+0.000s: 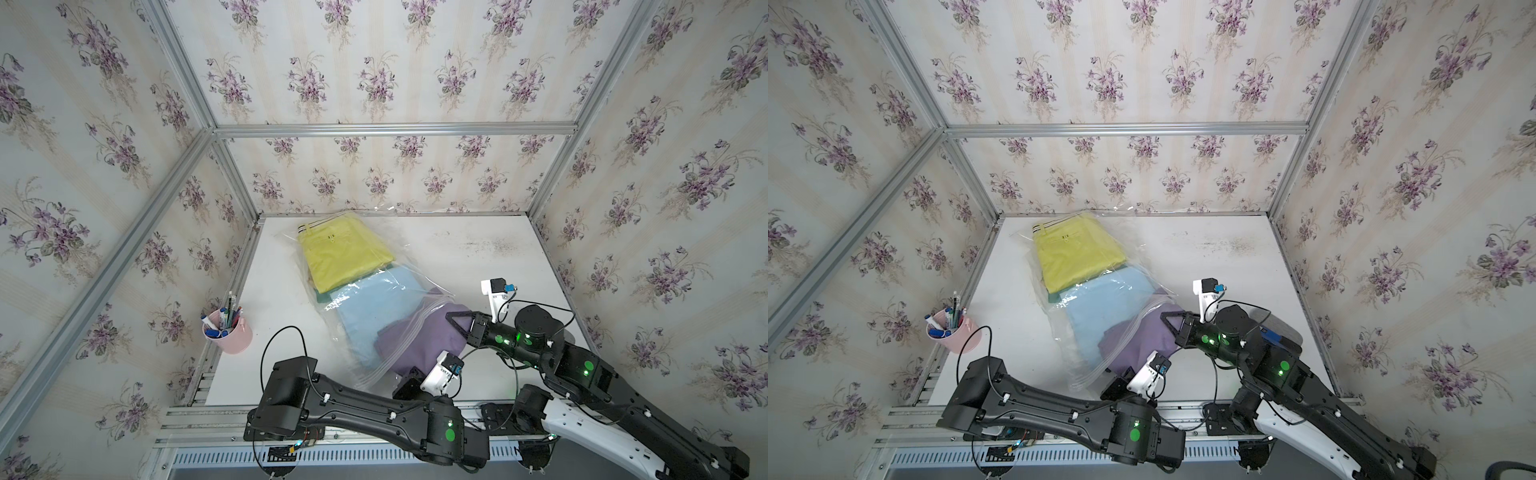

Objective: Take the trousers out of the vacuum bag
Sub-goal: Take out the trousers from the vacuum bag, then place the trousers at the center of the board.

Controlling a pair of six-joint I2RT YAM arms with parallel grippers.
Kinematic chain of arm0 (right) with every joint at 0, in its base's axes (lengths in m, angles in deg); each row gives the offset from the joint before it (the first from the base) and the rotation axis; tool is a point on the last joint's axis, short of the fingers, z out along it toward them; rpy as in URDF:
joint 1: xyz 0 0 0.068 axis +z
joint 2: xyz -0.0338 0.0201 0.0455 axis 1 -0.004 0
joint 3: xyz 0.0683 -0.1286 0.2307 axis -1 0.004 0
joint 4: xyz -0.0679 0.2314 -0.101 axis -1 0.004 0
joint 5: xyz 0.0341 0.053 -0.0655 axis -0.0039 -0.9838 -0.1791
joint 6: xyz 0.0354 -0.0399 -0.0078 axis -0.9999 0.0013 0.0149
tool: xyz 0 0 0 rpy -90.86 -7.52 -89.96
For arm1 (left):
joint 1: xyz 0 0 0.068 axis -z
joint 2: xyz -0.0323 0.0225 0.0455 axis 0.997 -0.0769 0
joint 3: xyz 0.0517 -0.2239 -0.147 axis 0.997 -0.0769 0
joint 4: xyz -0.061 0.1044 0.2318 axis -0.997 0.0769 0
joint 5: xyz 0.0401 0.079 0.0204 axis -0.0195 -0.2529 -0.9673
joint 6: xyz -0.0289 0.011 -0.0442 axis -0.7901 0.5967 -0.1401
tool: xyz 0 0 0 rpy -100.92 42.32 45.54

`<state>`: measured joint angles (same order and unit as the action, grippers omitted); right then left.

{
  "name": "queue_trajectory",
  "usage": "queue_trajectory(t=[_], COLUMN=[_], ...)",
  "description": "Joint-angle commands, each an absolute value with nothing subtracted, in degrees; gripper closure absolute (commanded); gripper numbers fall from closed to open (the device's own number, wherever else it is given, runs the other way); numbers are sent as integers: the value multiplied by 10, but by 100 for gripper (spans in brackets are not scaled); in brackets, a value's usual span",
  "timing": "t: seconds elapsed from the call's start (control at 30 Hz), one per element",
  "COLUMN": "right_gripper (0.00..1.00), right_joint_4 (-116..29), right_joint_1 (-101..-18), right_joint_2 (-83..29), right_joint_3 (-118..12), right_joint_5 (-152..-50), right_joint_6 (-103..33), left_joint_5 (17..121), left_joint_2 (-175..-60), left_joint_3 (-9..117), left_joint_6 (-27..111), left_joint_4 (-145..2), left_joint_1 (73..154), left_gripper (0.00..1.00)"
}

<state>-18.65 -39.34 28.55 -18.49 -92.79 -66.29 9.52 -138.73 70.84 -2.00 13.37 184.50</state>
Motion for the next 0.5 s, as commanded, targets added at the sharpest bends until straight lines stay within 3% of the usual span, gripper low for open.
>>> queue_trajectory(t=[0.0, 0.27, 0.47], right_gripper=[100, 100, 100], right_joint_4=[-163, -172, -168], right_joint_1=[-393, -393, -393], right_joint_2=[288, 293, 276], right_joint_3=[-217, -272, -332], right_joint_5=[-946, -1080, -1115], right_joint_6=[-607, -540, -477], left_joint_5=[45, 22, 23], left_joint_2=[-1376, -1364, -1320], left_joint_3=[738, 824, 860], left_joint_6=[-25, 53, 163], left_joint_4=[198, 228, 169], left_joint_1=[1862, 1898, 1905], left_gripper=[99, 99, 99])
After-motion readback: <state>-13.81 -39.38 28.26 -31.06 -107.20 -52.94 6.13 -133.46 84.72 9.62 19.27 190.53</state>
